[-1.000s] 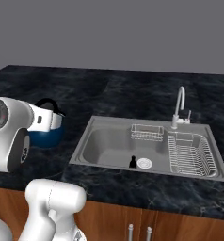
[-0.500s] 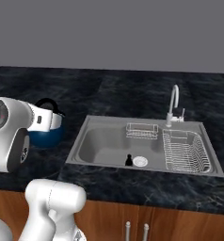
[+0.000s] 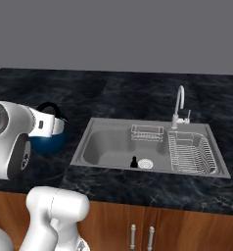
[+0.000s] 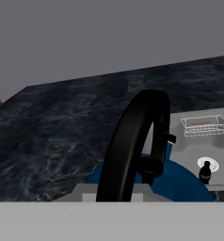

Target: Open the cabinet, pick the kettle from the cabinet, and place it in the sink.

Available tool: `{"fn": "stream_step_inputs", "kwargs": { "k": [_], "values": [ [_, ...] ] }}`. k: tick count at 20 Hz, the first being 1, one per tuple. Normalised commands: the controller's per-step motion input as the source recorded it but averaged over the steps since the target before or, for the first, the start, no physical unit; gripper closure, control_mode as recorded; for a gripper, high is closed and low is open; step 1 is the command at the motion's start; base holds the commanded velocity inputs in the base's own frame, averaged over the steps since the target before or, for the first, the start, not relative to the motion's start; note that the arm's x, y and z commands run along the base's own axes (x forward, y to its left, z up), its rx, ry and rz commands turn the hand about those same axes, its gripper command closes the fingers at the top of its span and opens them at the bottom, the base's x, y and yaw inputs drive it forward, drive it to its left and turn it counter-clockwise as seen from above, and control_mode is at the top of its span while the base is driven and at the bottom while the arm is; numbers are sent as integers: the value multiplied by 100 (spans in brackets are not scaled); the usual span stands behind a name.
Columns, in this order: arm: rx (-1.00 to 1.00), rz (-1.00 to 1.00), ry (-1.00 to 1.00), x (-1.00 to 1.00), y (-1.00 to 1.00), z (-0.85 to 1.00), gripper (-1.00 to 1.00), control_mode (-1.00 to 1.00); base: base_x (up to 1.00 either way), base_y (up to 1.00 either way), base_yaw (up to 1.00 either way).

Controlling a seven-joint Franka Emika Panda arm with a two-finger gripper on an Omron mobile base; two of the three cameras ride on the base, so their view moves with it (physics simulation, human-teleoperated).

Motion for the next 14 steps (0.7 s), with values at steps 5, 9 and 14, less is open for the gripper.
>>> {"fn": "stream_step_inputs", "kwargs": {
  "k": [5, 9, 14],
  "values": [
    [0, 0, 0, 0, 0, 0, 100, 100, 10, -9, 3],
    [0, 0, 0, 0, 0, 0, 100, 100, 8, -32, 16],
    [0, 0, 0, 0, 0, 0, 100, 100, 8, -30, 14]
  ]
}}
